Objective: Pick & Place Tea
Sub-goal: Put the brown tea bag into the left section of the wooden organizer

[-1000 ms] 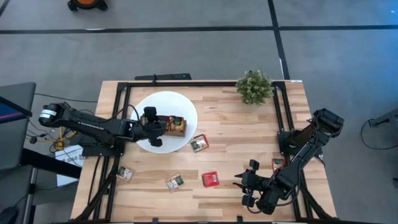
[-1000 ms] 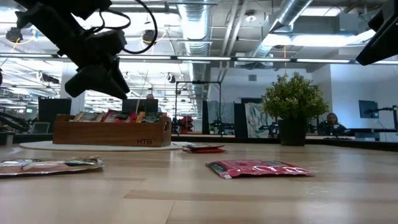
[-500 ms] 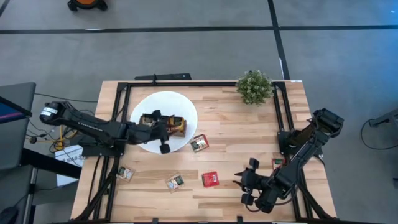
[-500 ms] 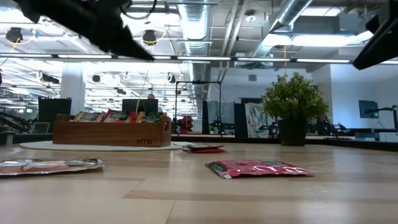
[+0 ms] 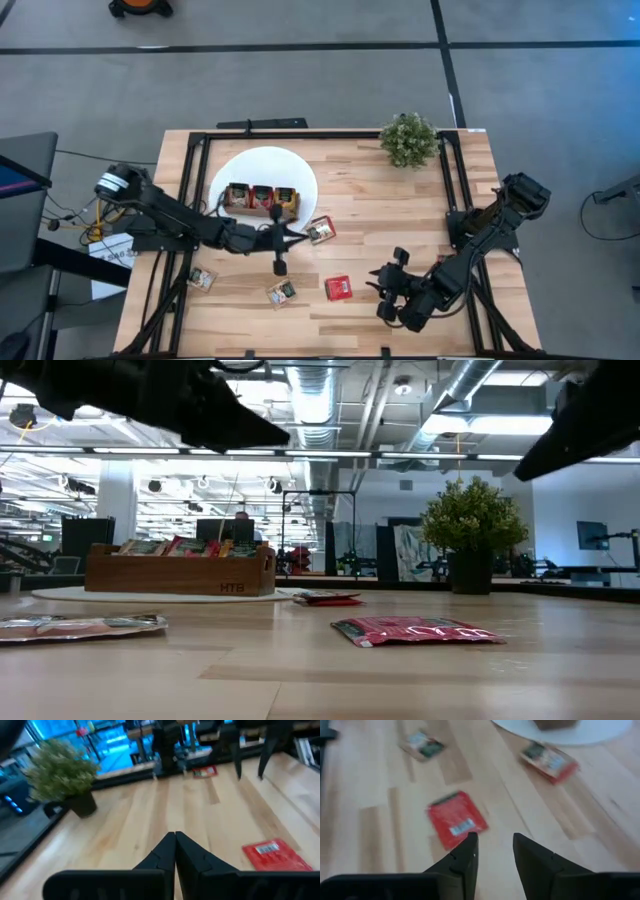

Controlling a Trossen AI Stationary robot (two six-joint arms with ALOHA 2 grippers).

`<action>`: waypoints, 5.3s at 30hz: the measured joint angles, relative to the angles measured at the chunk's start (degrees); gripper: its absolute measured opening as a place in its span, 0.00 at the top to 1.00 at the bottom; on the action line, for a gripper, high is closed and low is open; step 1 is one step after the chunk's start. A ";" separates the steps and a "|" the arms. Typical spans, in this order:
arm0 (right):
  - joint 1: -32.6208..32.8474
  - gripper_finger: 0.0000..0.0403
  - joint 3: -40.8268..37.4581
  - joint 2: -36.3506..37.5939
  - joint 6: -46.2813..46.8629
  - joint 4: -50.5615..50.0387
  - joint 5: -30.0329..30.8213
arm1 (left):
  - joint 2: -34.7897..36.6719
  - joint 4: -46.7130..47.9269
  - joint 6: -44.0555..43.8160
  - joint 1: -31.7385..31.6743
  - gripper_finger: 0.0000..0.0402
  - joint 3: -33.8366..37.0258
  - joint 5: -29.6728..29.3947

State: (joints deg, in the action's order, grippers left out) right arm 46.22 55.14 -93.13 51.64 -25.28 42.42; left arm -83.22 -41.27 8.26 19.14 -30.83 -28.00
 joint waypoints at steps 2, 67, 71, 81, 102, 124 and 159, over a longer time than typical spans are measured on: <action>0.18 0.74 -1.59 0.01 -4.49 6.13 0.13 | -2.06 0.38 -1.55 0.93 1.00 -1.22 -0.10; -35.75 0.66 -15.27 -11.59 -6.06 54.13 -27.97 | -9.65 55.70 -29.06 2.75 0.96 -20.24 -4.14; -38.90 0.62 -12.77 -15.99 -4.11 54.26 -34.09 | -14.40 47.96 -25.50 2.45 0.96 -19.40 -4.57; -39.99 0.58 -10.98 -16.47 -5.37 50.38 -39.46 | -21.86 39.82 -23.18 2.09 0.96 -19.37 -15.61; -20.58 0.68 -11.33 -2.42 4.12 21.74 -21.38 | -21.77 23.63 -20.31 1.83 0.96 -19.41 5.27; -27.63 0.85 -11.15 -11.12 0.34 34.03 -31.28 | -28.75 19.98 -17.83 -2.36 0.96 -19.64 3.44; -11.60 1.00 -21.74 -3.29 30.63 22.16 1.79 | -45.48 25.84 -12.94 -2.61 1.00 -44.20 1.58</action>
State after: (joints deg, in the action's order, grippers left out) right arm 34.62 33.40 -96.42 82.28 -3.12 44.21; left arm -128.69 -15.43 -4.68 16.53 -75.03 -26.43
